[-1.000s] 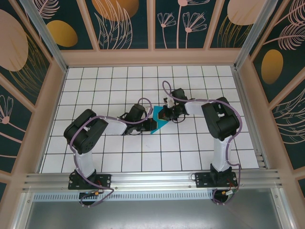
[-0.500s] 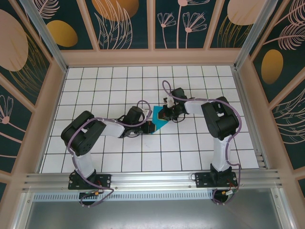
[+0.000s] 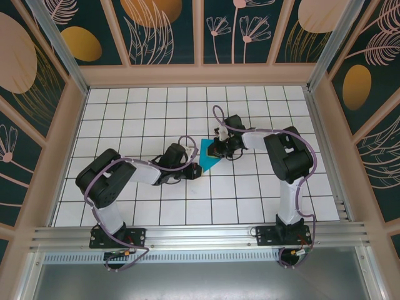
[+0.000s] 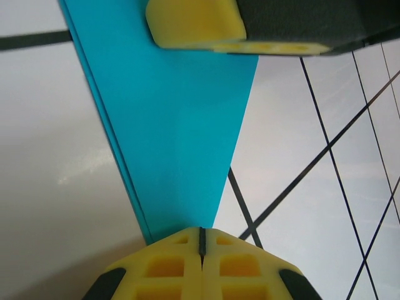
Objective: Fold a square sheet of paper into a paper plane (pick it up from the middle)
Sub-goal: Fourth fold the wing at the center of the table.
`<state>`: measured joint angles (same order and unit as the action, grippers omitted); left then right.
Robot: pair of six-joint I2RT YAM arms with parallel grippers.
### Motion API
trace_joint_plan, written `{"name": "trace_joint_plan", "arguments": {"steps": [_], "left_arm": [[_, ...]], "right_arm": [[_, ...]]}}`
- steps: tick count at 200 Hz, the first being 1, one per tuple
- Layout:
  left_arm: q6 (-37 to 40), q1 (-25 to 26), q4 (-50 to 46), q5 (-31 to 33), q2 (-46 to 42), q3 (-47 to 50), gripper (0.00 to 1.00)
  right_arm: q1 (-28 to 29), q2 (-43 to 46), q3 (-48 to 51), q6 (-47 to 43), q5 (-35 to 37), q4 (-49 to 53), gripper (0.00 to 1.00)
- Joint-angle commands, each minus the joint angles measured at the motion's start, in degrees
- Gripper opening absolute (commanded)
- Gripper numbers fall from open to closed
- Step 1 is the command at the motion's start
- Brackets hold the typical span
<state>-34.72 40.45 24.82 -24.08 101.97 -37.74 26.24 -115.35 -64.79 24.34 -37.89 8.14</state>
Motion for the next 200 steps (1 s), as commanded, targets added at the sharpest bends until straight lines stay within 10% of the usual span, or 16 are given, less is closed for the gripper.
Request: {"name": "trace_joint_plan", "arguments": {"steps": [1, 96, 200], "left_arm": [[-0.6, 1.8, -8.8, -1.7, -0.6, 3.9, 0.00], [0.2, 2.3, -11.4, 7.1, -13.8, -0.9, 0.04], [-6.0, 2.2, -7.6, 10.8, 3.3, -9.6, 0.02]], "right_arm": [[0.1, -6.3, 2.1, -0.9, 10.6, 4.4, 0.05], [0.1, -6.3, 2.2, -0.8, 10.5, 4.3, 0.05], [0.2, -6.3, 2.3, -0.2, 9.8, 3.5, 0.05]]}}
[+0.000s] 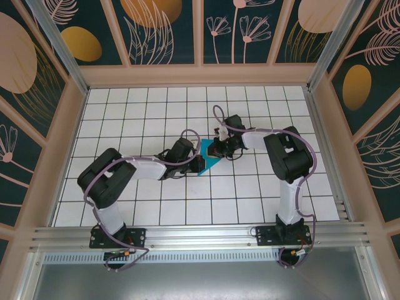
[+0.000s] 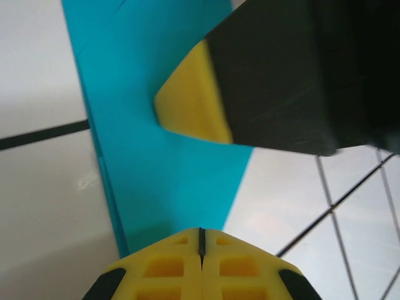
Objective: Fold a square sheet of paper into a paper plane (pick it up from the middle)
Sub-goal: Fourth fold the wing at the center of the table.
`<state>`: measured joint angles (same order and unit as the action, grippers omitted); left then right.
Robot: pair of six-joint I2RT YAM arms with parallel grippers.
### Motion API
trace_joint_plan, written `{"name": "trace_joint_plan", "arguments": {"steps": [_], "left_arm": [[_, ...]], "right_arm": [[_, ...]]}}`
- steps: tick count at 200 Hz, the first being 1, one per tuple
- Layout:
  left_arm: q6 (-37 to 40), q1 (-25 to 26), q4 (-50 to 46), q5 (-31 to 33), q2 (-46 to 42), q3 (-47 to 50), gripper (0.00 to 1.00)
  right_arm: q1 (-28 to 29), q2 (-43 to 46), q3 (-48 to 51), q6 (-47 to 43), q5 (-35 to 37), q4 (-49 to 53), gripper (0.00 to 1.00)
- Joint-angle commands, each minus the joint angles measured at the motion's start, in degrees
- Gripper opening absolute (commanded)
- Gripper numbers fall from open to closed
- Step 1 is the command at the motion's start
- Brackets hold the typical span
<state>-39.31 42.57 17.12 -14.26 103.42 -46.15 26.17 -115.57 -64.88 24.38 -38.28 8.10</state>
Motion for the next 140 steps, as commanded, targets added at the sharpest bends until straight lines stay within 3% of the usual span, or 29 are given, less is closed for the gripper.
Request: {"name": "trace_joint_plan", "arguments": {"steps": [1, 80, 105, 140], "left_arm": [[-1.4, 0.1, 0.1, 0.9, 2.0, -1.2, 0.02], [-0.8, 1.1, -4.6, -3.8, -3.0, 9.1, 0.00], [-2.1, 2.2, -4.5, -3.6, -8.2, 13.5, 0.00], [-1.7, 2.1, -4.1, -0.2, -13.6, 10.8, 0.01]], "right_arm": [[0.2, -6.1, 2.4, -0.2, 10.2, 3.6, 0.05], [0.3, -5.9, 2.7, -0.1, 10.9, 4.0, 0.05], [0.2, -5.3, 3.2, 0.3, 10.6, 3.5, 0.05], [0.3, -4.3, 2.7, 1.0, 9.8, 3.1, 0.05]]}}
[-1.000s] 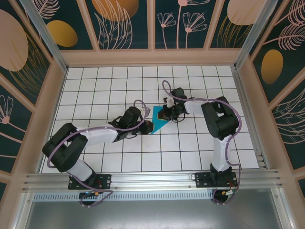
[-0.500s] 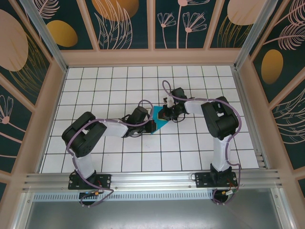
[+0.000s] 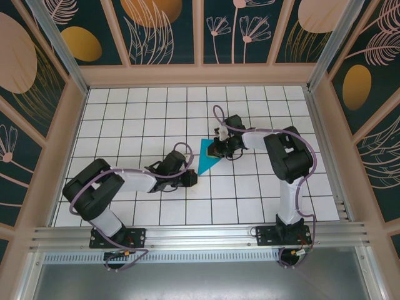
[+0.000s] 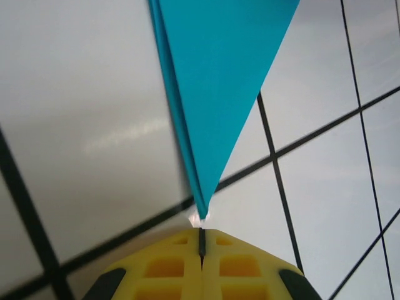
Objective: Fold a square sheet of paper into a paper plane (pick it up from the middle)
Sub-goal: Fourth fold the wing at the center of the table.
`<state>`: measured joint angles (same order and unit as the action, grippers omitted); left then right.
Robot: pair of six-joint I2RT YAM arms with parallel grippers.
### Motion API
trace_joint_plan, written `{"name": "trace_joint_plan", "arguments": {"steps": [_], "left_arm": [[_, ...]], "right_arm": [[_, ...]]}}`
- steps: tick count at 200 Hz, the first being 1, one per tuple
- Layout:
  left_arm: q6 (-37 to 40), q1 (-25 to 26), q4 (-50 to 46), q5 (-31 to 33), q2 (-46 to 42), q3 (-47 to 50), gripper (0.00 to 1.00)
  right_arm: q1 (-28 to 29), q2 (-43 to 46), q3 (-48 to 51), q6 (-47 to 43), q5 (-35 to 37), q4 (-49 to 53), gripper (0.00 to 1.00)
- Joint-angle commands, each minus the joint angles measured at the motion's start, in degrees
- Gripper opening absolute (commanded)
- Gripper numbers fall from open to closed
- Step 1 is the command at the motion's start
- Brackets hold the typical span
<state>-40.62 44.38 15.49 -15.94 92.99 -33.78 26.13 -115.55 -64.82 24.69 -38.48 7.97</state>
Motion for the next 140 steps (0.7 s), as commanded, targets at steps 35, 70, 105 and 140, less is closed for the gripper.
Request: {"name": "trace_joint_plan", "arguments": {"steps": [35, 70, 105, 140], "left_arm": [[-1.2, 0.4, 0.2, 11.7, -4.5, -5.9, 0.05], [-2.4, 0.3, 1.7, 12.0, 3.4, -11.8, 0.05], [-3.5, 0.3, 1.2, 12.5, 10.2, -14.3, 0.00], [-2.7, 0.3, -0.3, 15.3, 11.4, -13.6, 0.00]], "right_arm": [[0.8, -2.2, 0.8, 2.4, 9.4, 2.6, 0.06], [1.0, 0.0, -1.3, 4.9, 8.0, 1.2, 0.07], [1.0, 2.7, -2.0, 7.4, 6.6, -1.0, 0.13], [0.7, 7.5, -0.4, 10.1, 10.2, -2.2, 0.26]]}}
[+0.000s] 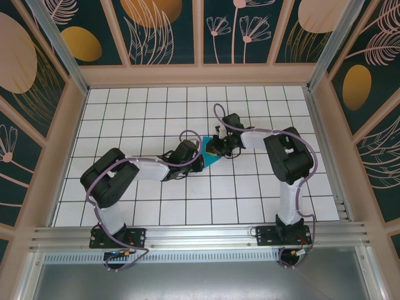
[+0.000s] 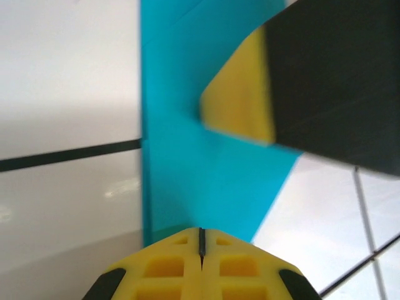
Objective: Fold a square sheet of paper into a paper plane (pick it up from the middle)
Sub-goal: Fourth fold the wing at the center of the table.
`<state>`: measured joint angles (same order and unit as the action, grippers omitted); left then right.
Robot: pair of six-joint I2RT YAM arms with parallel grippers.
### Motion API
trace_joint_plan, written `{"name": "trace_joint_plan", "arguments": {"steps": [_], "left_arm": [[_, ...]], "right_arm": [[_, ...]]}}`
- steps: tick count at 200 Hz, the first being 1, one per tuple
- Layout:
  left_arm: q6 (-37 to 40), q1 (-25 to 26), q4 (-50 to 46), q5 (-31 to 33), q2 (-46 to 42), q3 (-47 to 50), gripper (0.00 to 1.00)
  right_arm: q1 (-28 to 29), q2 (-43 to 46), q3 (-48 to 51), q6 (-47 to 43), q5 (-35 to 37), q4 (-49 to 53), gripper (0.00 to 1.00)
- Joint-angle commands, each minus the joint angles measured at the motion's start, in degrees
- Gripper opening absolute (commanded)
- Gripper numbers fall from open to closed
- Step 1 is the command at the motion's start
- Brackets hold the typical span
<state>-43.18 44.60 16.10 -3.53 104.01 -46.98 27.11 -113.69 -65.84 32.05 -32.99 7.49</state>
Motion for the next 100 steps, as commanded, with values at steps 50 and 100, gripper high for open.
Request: {"name": "trace_joint_plan", "arguments": {"steps": [50, 100], "left_arm": [[-1.2, 0.1, 0.4, 2.7, 0.0, 1.5, 0.00], [-2.7, 0.1, 3.1, 0.9, -0.8, 2.5, 0.03]], "right_arm": [[-1.4, 9.2, 4.9, 8.2, 10.5, -3.2, 0.37], [-1.7, 5.6, 3.0, 10.5, 11.3, -1.9, 0.40]]}}
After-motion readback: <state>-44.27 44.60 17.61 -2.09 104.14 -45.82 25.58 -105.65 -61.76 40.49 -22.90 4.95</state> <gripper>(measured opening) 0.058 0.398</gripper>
